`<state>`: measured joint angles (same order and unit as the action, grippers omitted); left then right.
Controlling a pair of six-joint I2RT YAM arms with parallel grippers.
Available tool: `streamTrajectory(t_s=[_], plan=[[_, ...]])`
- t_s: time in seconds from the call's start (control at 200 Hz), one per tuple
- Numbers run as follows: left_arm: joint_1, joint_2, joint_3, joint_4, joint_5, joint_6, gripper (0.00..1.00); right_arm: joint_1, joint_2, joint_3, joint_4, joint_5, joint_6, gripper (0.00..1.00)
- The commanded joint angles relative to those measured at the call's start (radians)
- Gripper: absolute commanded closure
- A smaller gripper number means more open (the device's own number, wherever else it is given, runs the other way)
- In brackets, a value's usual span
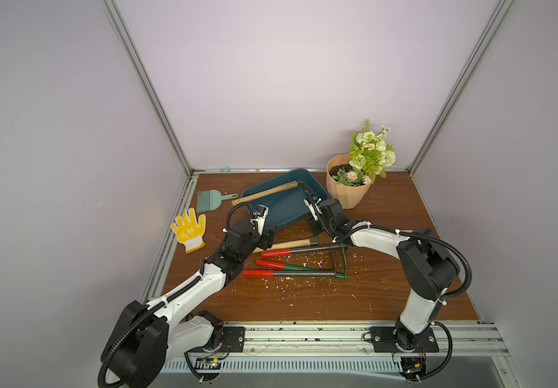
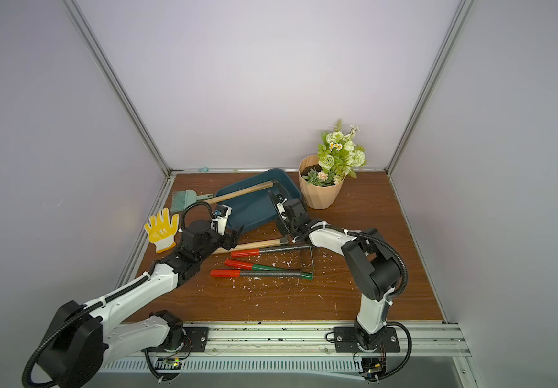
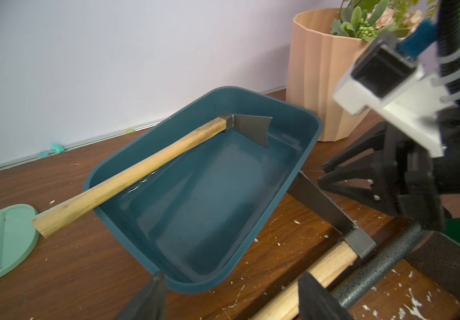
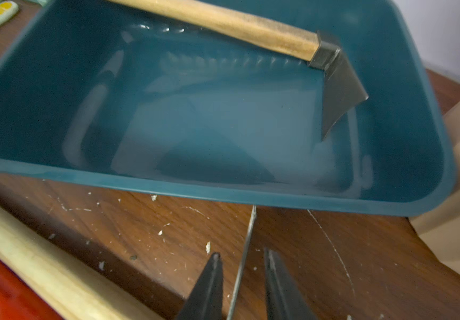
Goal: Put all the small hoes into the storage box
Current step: Place the hoe in the storage box, then pick up the hoe from the center of the board.
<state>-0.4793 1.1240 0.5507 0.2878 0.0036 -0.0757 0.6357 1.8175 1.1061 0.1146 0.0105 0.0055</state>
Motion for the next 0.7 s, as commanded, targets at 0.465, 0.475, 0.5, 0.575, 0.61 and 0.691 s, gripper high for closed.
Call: streamTrajectory(t_s=[0.465,0.475,0.5,0.575,0.61,0.691], plan=[[0.011,0.023,-0.005,0.022,0.114,0.015,0.26,0.007,0.124,0.106,-0.019,0.009,0.037,0.71],[0.011,0.023,-0.006,0.021,0.111,0.015,0.26,0.007,0.126,0.108,-0.020,0.012,0.037,0.71],[0.012,0.021,-0.007,0.019,0.105,0.016,0.26,0.007,0.134,0.113,-0.020,0.015,0.039,0.71],[0.011,0.020,-0.007,0.017,0.093,0.015,0.26,0.007,0.151,0.125,-0.025,0.029,0.044,0.72],[0.012,0.019,-0.009,0.017,0.092,0.014,0.26,0.007,0.156,0.127,-0.026,0.032,0.046,0.72],[0.012,0.023,-0.006,0.014,0.090,0.013,0.26,0.008,0.162,0.128,-0.028,0.047,0.052,0.73]])
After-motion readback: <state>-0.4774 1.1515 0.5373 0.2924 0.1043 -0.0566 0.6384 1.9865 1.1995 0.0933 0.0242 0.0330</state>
